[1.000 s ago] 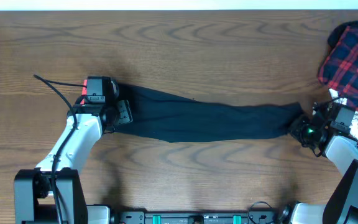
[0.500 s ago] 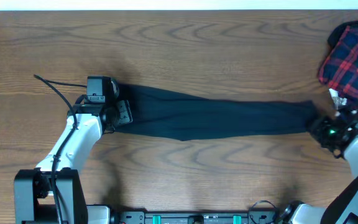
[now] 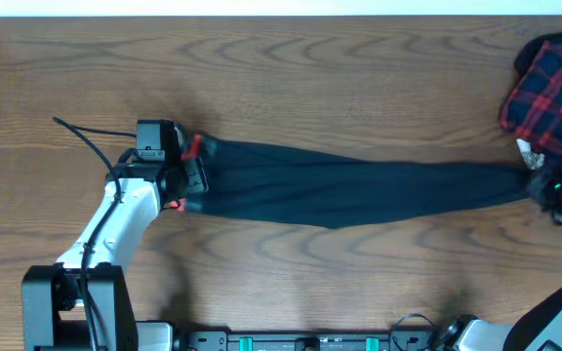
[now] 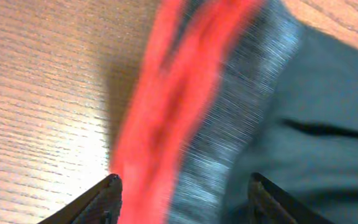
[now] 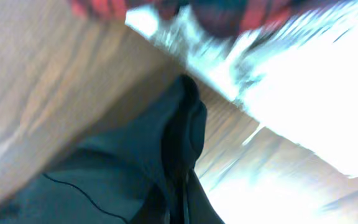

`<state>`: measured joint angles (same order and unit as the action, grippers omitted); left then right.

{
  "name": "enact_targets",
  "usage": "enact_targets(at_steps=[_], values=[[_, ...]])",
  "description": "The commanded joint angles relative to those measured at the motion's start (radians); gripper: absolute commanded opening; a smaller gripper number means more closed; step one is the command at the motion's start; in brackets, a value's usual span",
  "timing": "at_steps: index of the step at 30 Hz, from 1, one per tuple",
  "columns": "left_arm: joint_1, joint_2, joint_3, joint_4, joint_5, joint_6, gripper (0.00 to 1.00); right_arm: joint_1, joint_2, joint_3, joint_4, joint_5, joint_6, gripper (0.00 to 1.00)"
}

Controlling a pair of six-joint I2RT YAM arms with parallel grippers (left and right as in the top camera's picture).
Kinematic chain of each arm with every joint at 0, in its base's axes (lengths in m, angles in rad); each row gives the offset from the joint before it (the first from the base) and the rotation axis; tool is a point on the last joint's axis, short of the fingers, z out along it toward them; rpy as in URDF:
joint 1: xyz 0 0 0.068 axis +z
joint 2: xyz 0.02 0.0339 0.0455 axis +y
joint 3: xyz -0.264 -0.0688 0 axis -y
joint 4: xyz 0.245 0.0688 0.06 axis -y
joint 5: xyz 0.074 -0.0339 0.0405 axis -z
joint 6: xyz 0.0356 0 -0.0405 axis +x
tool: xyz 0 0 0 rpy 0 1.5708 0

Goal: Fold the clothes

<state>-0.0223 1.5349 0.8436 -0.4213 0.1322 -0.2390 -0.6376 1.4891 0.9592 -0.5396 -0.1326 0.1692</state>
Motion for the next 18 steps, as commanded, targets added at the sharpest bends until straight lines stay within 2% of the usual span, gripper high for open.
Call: enact_targets(at_steps=[1, 5, 11, 18], values=[[-0.001, 0.003, -0.007, -0.003, 0.003, -0.009, 0.65, -0.018, -0.019, 0.081, -0.024, 0.064, -0.037, 0.01], [-0.001, 0.003, -0.007, -0.001, 0.003, -0.009, 0.65, -0.016, -0.019, 0.13, -0.067, 0.035, -0.061, 0.01], [-0.001, 0.003, -0.007, 0.003, 0.003, -0.009, 0.65, -0.01, -0.02, 0.148, -0.059, -0.137, -0.131, 0.01], [-0.001, 0.003, -0.007, 0.003, 0.003, -0.009, 0.65, 0.111, -0.049, 0.155, -0.058, -0.22, -0.232, 0.01]])
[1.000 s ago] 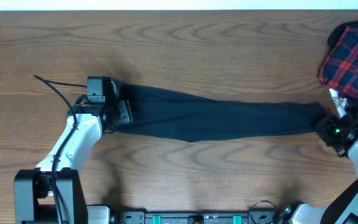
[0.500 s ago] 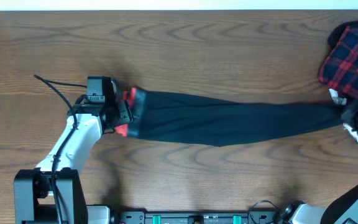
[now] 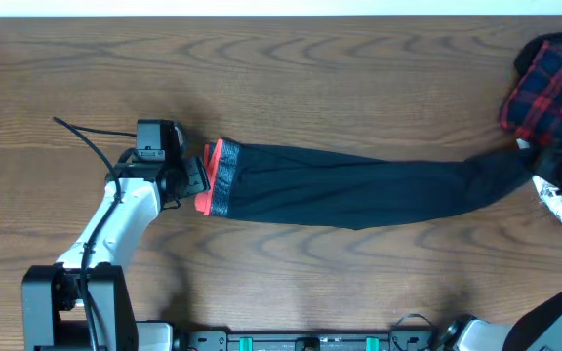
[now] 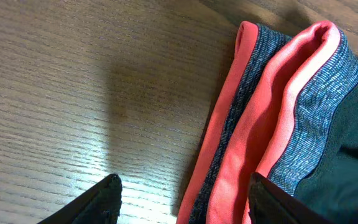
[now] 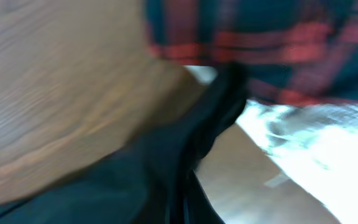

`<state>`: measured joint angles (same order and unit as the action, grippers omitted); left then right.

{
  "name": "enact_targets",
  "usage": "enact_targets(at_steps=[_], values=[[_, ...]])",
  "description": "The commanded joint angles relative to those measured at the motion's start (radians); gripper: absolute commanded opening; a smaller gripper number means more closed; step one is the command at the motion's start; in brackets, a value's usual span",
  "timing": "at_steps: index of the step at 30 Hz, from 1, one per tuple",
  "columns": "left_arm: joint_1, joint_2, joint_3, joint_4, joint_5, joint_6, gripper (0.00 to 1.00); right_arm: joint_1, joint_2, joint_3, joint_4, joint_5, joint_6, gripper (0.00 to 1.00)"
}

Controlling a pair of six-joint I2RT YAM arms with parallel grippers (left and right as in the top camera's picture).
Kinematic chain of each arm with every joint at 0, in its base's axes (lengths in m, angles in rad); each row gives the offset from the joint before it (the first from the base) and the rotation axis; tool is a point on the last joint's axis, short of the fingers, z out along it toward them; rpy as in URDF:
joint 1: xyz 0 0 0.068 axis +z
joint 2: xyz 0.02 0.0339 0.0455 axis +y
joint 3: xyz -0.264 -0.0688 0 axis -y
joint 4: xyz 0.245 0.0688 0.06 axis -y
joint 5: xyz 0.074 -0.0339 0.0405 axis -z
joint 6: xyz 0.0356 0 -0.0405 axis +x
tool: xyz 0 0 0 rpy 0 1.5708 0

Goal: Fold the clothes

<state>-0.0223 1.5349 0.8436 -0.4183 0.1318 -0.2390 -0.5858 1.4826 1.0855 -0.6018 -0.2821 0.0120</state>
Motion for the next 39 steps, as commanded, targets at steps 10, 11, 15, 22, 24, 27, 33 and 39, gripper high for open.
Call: enact_targets(at_steps=[10, 11, 15, 22, 24, 27, 33, 39], values=[[-0.001, 0.003, -0.007, 0.001, 0.003, -0.009, 0.65, 0.369, -0.084, 0.029, -0.037, -0.065, -0.132, 0.01], [-0.001, 0.003, -0.007, 0.001, 0.003, -0.009, 0.65, 0.405, -0.084, 0.029, -0.047, -0.061, -0.141, 0.01], [-0.001, 0.003, -0.007, 0.001, 0.003, -0.009, 0.65, 0.529, -0.084, 0.029, -0.075, -0.03, -0.156, 0.01], [-0.001, 0.003, -0.007, 0.012, 0.003, -0.009, 0.65, 0.699, -0.08, 0.029, -0.129, 0.05, -0.186, 0.01], [-0.001, 0.003, -0.007, 0.013, 0.003, -0.009, 0.65, 0.735, -0.07, 0.029, -0.139, 0.05, -0.185, 0.01], [-0.001, 0.003, -0.007, 0.013, 0.003, -0.009, 0.65, 0.772, -0.045, 0.027, -0.14, 0.05, -0.185, 0.01], [-0.001, 0.003, -0.007, 0.013, 0.003, -0.009, 0.66, 0.855, 0.035, 0.027, -0.154, 0.05, -0.185, 0.01], [0.0, 0.003, -0.007, 0.017, 0.003, -0.009, 0.65, 0.946, 0.083, 0.027, -0.156, 0.05, -0.185, 0.01]])
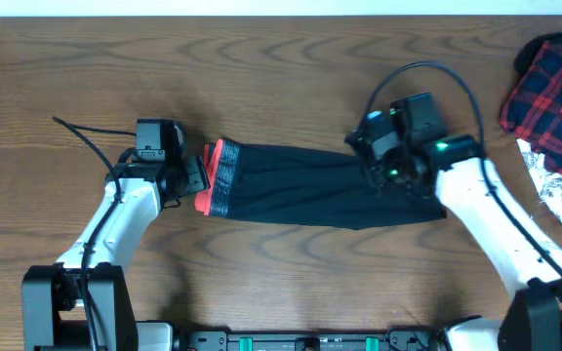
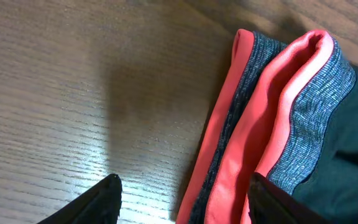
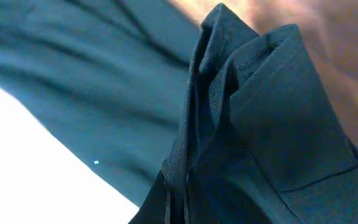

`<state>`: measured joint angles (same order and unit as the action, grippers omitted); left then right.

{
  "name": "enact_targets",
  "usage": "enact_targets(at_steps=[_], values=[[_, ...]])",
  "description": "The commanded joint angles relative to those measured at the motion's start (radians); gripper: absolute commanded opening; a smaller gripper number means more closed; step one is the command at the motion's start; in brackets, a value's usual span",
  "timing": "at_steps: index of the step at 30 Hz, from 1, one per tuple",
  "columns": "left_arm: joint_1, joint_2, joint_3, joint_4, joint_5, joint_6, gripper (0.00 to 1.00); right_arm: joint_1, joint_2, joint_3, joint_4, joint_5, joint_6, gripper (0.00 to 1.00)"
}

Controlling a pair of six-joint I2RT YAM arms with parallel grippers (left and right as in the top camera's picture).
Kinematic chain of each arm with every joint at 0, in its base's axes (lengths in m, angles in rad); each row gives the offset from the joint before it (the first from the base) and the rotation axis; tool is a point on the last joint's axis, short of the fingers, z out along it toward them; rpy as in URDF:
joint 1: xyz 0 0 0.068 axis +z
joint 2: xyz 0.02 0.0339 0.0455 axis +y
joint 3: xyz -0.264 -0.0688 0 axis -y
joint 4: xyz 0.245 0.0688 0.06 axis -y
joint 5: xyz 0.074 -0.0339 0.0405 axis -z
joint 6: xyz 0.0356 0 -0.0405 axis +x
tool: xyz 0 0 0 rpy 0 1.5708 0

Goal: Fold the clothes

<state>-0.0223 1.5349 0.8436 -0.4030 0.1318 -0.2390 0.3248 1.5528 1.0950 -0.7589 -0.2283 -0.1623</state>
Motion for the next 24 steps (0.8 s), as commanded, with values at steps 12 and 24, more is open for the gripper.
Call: enact_targets(at_steps=[12, 24], values=[[-0.001, 0.003, -0.007, 0.001, 0.003, -0.009, 0.65, 0.088, 0.084, 0.017, -0.031, -0.004, -0.011, 0.01], [-0.001, 0.003, -0.007, 0.002, 0.003, -0.009, 0.65, 0.121, 0.084, 0.017, -0.068, -0.012, -0.023, 0.32]])
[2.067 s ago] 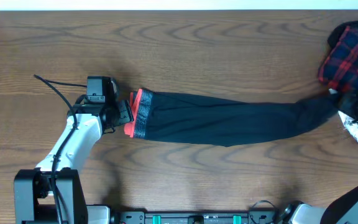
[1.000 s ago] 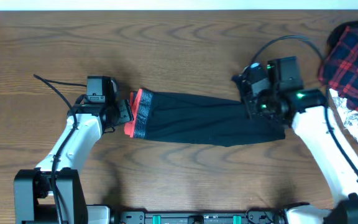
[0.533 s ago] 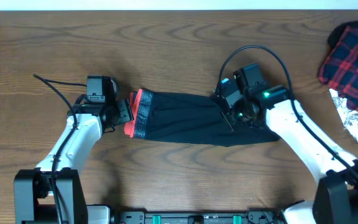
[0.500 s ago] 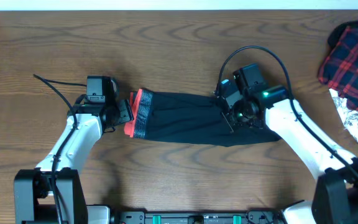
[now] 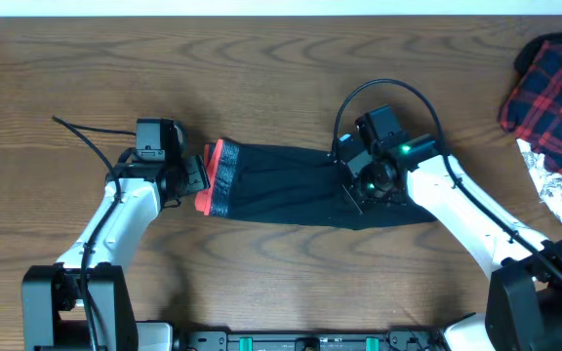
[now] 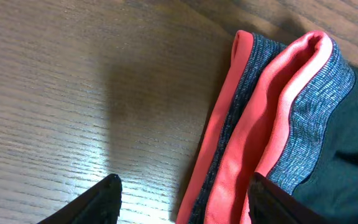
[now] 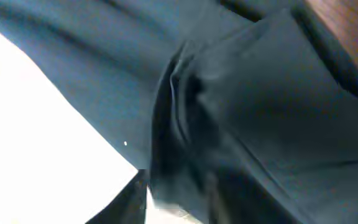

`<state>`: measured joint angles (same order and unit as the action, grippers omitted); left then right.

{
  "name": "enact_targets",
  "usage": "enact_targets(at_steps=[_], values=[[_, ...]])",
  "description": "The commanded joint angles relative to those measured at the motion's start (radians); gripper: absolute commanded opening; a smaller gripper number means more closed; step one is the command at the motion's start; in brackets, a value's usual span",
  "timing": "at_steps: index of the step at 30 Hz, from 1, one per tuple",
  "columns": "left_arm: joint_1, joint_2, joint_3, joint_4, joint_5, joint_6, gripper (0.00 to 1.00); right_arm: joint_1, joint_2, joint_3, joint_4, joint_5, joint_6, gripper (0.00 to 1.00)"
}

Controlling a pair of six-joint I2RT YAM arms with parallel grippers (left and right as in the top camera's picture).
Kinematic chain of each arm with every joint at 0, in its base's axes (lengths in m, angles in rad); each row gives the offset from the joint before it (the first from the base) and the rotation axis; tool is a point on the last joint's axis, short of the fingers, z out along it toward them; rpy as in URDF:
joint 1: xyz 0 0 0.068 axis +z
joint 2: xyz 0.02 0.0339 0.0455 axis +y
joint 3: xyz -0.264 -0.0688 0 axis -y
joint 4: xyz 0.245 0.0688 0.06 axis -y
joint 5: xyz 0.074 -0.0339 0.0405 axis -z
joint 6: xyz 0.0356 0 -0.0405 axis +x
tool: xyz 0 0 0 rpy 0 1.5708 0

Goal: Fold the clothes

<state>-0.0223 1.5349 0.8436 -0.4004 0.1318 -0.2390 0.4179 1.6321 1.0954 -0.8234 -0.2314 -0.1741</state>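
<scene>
Dark trousers (image 5: 291, 185) with a red and grey waistband (image 5: 213, 178) lie across the middle of the table, their leg end doubled back on top of them. My left gripper (image 5: 199, 177) is open just left of the waistband (image 6: 272, 118), one finger each side, and my left gripper (image 6: 182, 180) touches nothing. My right gripper (image 5: 351, 180) is down on the doubled-over leg fabric (image 7: 260, 112). In the blurred right wrist view my right gripper (image 7: 182, 186) stands partly open, dark cloth still lying between the jaws.
A red plaid garment (image 5: 552, 83) is bunched at the far right edge, with a white patterned cloth below it. A black cable (image 5: 86, 132) trails left of the left arm. The table (image 5: 291, 68) is brown wood.
My right gripper moved a little further left over the trousers, and its jaws have parted from the leg end. The left gripper and the waistband are unchanged.
The trousers lay stretched full length, my left gripper on the waistband and my right shut on the leg end at the far right. The left then let go and stayed open beside the waistband. The right gripper later held the leg end near the middle, doubling the trousers, and now stands open.
</scene>
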Motion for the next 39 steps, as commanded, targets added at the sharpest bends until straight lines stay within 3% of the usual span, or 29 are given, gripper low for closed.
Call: enact_targets(at_steps=[1, 7, 9, 11, 13, 26, 39], values=[[0.0, 0.003, -0.007, -0.001, 0.003, -0.009, 0.65, 0.028, 0.004, 0.017, -0.004, -0.01, -0.011, 0.33], [-0.001, 0.003, -0.007, -0.002, 0.003, -0.009, 0.65, 0.023, 0.004, 0.017, 0.01, 0.025, -0.014, 0.36], [-0.001, 0.003, -0.007, -0.002, 0.003, -0.009, 0.65, 0.012, 0.004, 0.017, 0.028, 0.077, 0.027, 0.28], [-0.001, 0.003, -0.007, -0.002, 0.003, -0.009, 0.65, -0.002, 0.005, 0.017, 0.055, 0.136, 0.096, 0.09], [-0.001, 0.003, -0.007, -0.002, 0.003, -0.009, 0.65, -0.014, 0.009, 0.017, 0.095, 0.153, 0.137, 0.06], [-0.001, 0.003, -0.007, -0.002, 0.003, -0.01, 0.66, -0.007, 0.253, 0.017, 0.195, 0.028, 0.18, 0.01], [-0.001, 0.003, -0.007, -0.002, 0.003, -0.009, 0.65, 0.059, 0.27, 0.017, 0.23, -0.039, 0.173, 0.02]])
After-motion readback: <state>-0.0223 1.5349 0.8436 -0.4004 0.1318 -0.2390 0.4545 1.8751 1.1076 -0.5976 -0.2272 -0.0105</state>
